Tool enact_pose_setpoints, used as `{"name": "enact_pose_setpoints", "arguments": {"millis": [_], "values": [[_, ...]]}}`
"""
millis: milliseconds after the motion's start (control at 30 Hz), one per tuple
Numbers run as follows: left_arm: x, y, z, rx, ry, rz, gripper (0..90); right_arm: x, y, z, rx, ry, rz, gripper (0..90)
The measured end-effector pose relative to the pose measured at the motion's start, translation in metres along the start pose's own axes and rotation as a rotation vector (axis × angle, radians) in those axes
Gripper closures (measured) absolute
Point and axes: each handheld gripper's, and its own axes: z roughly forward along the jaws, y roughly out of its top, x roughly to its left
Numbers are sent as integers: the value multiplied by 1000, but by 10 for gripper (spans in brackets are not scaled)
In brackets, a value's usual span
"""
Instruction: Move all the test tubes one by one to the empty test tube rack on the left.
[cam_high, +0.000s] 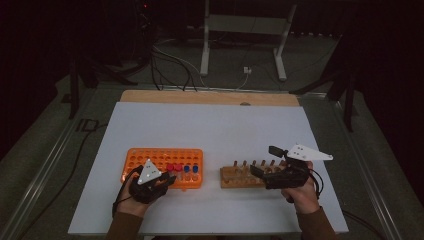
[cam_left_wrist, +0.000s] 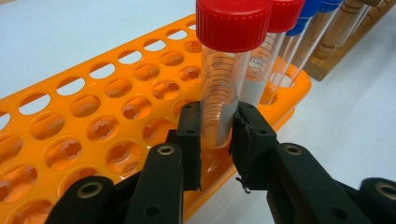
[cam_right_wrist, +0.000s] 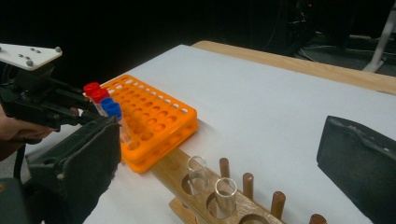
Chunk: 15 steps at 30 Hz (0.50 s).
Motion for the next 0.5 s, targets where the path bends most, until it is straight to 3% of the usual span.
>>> {"name": "enact_pose_setpoints", "arguments": {"millis": [200, 500], "values": [[1, 2, -6, -32, -12, -22, 622, -2, -2, 1, 8, -5, 1, 0], [4, 2, -14, -112, -33, -81, 337, -6, -7, 4, 46, -10, -4, 0]]}}
